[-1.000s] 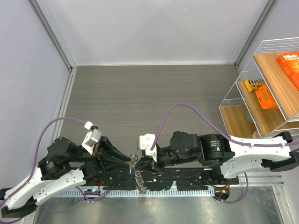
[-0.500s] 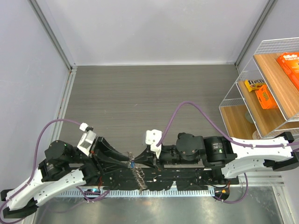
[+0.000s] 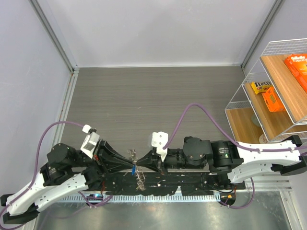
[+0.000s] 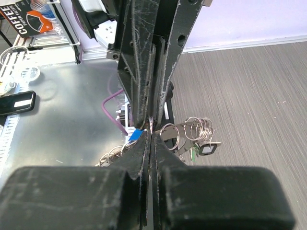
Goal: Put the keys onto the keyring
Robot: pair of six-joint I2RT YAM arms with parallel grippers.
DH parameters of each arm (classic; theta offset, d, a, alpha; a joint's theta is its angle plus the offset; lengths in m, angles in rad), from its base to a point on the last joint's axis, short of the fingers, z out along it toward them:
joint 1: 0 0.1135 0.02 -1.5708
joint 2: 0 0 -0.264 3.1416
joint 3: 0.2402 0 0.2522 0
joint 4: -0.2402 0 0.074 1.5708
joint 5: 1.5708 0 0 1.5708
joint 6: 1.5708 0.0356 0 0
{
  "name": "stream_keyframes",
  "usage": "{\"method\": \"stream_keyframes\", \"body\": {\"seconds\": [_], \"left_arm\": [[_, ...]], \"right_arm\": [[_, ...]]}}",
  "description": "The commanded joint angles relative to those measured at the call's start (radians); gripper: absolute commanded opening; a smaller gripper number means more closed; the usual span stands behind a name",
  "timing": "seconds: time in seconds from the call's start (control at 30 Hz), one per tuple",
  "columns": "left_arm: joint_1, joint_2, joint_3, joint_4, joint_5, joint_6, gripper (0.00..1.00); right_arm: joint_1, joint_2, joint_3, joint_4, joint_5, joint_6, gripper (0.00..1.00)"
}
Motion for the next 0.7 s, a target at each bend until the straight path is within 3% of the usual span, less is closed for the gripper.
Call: {"method": "stream_keyframes", "body": {"seconds": [0.0,0.4,0.67], "left_arm": [[0.000,0.029,0.019,0.042,-0.004,0.002,0.13],[0.000,0.038,0.017,0.048,-0.001,0.009,0.13],[0.000,0.034,0.016,0.071,0.019,0.003,0.21]], "right_arm": [[0.013,-0.031,0.007,0.139,0.014,-0.005,0.05],[0.032,-0.062,-0.057,0.269,0.021,-0.039,0.06],[0.036,-0.068,-0.162,0.502,0.035,-0.098,0.06]]}}
